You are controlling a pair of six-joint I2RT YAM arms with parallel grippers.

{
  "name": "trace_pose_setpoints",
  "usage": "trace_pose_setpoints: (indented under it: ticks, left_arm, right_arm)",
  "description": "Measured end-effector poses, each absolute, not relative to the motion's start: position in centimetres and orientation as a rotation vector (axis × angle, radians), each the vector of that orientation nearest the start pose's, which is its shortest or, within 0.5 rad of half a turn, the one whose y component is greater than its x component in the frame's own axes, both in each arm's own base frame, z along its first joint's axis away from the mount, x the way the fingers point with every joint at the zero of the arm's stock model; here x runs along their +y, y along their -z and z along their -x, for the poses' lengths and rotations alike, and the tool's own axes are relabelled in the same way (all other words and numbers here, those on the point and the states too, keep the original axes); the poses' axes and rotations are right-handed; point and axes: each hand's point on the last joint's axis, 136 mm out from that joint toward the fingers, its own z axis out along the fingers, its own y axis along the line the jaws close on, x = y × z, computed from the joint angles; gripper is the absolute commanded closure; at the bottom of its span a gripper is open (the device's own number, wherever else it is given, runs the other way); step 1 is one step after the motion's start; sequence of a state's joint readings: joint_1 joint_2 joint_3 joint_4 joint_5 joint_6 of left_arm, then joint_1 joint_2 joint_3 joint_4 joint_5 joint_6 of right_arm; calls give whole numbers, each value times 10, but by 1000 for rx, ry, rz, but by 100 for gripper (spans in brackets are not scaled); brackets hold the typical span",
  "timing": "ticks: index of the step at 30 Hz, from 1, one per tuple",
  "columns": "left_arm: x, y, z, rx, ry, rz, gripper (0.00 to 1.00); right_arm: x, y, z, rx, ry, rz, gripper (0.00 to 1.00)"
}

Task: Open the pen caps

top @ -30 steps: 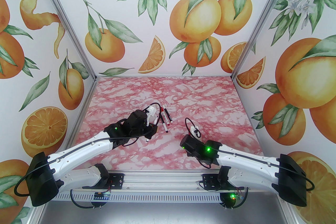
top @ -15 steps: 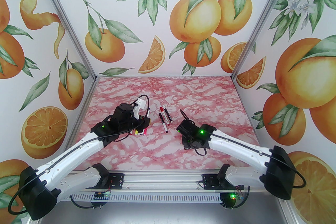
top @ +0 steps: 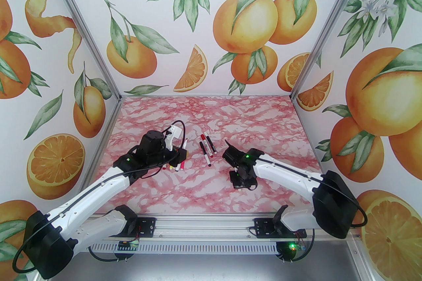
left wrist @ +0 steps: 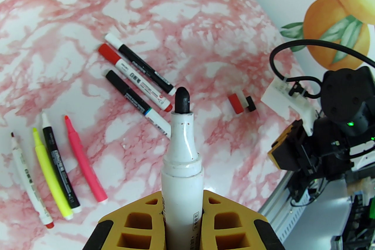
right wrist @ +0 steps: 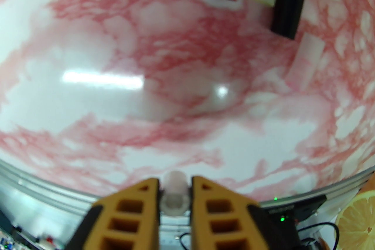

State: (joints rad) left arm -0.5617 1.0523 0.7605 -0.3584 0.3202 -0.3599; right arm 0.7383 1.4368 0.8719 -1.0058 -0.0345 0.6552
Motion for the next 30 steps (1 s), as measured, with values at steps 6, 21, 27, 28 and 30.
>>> trace_pose_setpoints:
  ticks: [6, 21, 27, 28, 30]
  left_arm:
    - [-222, -188, -251, 2274, 872, -414, 96]
    - [-224, -189, -254, 2265, 903, -412, 95]
    - [-226, -188, -254, 2273, 918, -398, 96]
    - [-226, -187, -254, 2276, 919, -398, 96]
    - [-227, -186, -254, 2280, 921, -399, 96]
  right_arm:
    - [156, -45, -167, 3165, -60, 82, 81]
    - [157, -24, -176, 3156, -71, -49, 79]
    - [152, -16, -179, 3144, -77, -116, 74]
    - [151, -15, -179, 3143, -72, -125, 73]
    - [148, -13, -179, 3140, -65, -141, 71]
